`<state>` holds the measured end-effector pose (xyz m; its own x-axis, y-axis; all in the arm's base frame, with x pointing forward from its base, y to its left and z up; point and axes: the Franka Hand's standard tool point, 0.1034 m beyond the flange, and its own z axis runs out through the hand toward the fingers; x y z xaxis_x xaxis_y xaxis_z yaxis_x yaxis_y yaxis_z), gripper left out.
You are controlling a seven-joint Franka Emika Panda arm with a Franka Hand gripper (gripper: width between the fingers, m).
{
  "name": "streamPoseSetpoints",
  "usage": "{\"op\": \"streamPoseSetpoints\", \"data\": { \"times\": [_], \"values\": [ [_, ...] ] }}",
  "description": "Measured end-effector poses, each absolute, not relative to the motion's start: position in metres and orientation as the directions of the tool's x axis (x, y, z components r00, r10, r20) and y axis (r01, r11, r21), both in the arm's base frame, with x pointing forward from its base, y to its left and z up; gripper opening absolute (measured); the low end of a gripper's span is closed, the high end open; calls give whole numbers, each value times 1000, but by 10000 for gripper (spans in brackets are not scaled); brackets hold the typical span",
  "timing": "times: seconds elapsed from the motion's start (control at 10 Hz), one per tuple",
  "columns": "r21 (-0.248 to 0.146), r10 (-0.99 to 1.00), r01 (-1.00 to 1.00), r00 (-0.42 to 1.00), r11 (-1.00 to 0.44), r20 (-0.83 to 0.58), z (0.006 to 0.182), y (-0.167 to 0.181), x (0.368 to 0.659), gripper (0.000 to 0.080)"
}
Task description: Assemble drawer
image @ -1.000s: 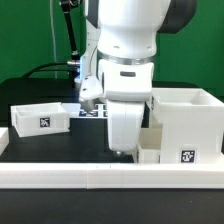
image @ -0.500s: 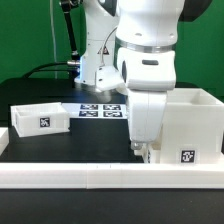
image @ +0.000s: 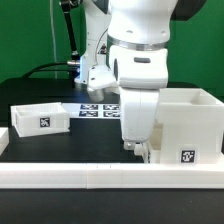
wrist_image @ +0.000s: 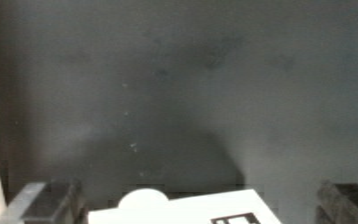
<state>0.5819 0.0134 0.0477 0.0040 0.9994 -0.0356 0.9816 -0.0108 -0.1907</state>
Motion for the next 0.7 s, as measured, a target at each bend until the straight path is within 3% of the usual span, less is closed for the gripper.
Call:
{"op": "streamPoseSetpoints", "data": {
  "times": [0.2, 0.5, 0.7],
  "values": [
    [-194, 999, 981, 6, -13, -36, 46, 12, 580, 648],
    [-238, 999, 971, 21, -30, -40, 29, 19, 561, 648],
    [-238, 997, 968, 62, -74, -55, 28, 24, 563, 648]
  ]
}}
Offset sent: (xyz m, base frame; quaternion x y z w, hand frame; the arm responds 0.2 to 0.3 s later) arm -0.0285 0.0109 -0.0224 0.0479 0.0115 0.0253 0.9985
